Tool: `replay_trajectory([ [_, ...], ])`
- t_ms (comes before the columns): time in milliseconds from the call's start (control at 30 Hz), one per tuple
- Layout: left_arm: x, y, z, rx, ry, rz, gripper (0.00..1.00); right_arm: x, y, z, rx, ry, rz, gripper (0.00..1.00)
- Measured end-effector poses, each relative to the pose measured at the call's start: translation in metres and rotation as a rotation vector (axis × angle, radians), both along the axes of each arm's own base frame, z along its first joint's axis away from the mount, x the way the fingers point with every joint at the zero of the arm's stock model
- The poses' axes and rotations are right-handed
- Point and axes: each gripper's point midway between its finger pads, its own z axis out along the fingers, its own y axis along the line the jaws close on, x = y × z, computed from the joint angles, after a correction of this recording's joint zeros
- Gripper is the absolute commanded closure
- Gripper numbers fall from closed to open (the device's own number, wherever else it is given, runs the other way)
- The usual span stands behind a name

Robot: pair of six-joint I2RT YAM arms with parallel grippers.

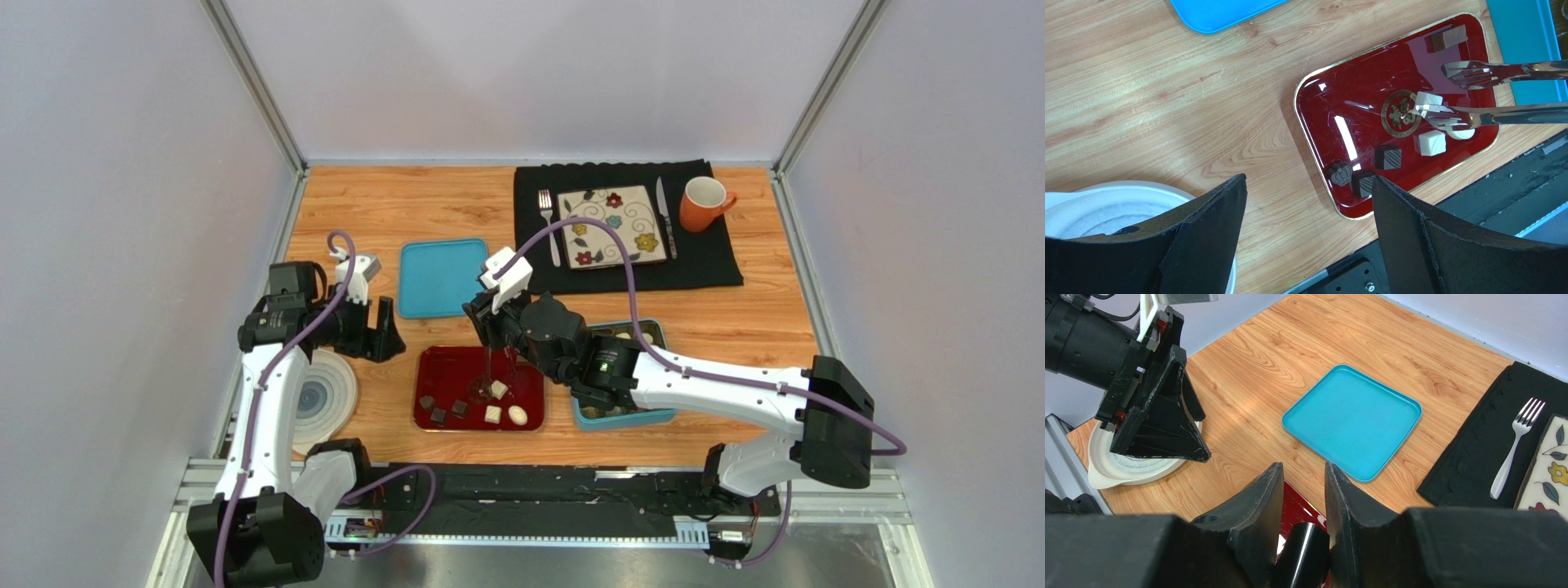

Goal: Pack the chocolate
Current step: Pick up the fake chocolate from the plate.

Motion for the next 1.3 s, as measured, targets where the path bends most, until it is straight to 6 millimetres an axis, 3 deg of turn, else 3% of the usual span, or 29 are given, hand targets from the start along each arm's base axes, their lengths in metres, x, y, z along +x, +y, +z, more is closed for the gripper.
replay_trajectory([
  [667, 0.000, 0.000, 0.000, 0.000, 0.001, 0.000, 0.17, 0.003, 0.005, -0.019, 0.008, 0.037, 0.003, 0.69],
  [900, 0.000, 0.000, 0.000, 0.004, -0.001, -0.001, 0.17, 0.002, 0.000, -0.019, 0.015, 0.037, -0.003, 0.84],
  [1300, 0.000, 0.001, -0.001, 0.008, 0.001, 0.001, 0.17, 0.003, -0.013, -0.015, -0.013, 0.025, -0.021, 1.00],
])
